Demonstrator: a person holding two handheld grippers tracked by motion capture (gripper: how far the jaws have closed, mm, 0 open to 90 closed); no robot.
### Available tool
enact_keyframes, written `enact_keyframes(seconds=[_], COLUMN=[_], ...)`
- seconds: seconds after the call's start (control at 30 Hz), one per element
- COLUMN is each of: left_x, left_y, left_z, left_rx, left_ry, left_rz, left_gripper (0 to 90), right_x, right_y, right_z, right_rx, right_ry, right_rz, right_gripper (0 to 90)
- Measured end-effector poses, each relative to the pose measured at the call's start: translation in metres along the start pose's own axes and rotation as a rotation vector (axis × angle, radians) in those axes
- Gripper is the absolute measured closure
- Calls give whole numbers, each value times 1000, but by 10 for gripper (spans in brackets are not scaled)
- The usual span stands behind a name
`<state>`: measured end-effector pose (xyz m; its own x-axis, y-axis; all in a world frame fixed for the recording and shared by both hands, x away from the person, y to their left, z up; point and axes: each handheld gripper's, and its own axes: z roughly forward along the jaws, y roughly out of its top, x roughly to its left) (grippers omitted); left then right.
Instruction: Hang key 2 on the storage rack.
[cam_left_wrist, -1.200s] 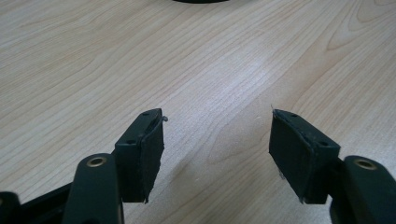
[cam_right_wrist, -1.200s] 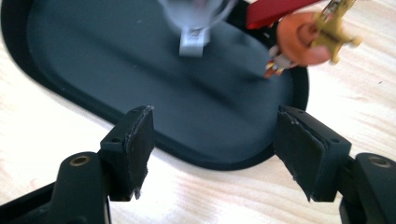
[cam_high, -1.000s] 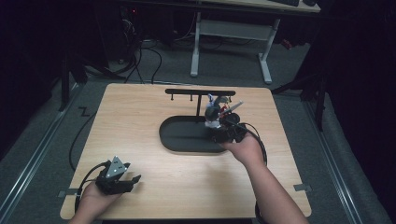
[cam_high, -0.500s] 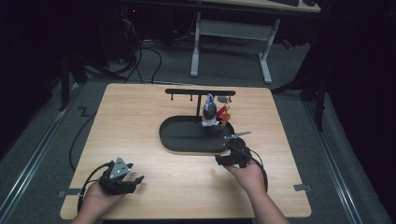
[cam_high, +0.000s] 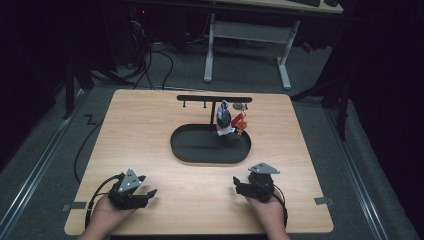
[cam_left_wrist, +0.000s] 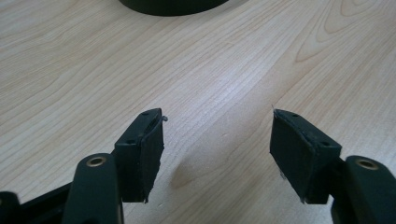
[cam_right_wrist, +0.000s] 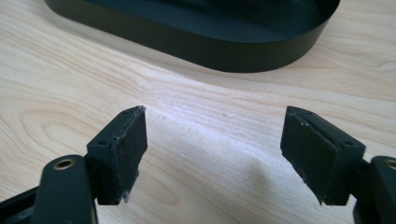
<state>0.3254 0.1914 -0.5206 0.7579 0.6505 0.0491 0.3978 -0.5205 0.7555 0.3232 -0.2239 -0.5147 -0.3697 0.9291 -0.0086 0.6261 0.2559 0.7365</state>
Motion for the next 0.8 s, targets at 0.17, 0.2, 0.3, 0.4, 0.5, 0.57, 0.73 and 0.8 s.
enact_keyframes(seconds=[0.17, 0.2, 0.3, 0.4, 0.5, 0.57, 0.73, 0.8], left_x=[-3, -4, -7, -10, -12, -12, -8, -6], left_y=[-4, -3, -2, -1, -2, -2, -3, -2], left_z=[0, 0, 1, 3, 3, 3, 1, -2], left_rx=[-42, -52, -61, -53, -43, -45, -48, -54], left_ry=[14, 20, 32, 38, 41, 39, 35, 34], left_rz=[-13, -17, -20, -14, 2, 1, 3, 2], left_gripper=[348, 346, 346, 345, 344, 344, 345, 345], right_x=[5, 6, 9, 10, 9, 8, 8, 8], right_y=[-14, -14, -14, -13, -13, -14, -13, -13], right_z=[-7, -9, -14, -14, -12, -11, -10, -10], right_rx=[-41, -36, -62, -80, -80, -81, -82, -80], right_ry=[9, 15, 33, 43, 40, 29, 16, 9], right_rz=[-22, -7, -17, -31, -29, -26, -12, -12], right_gripper=[156, 155, 152, 153, 154, 157, 158, 157])
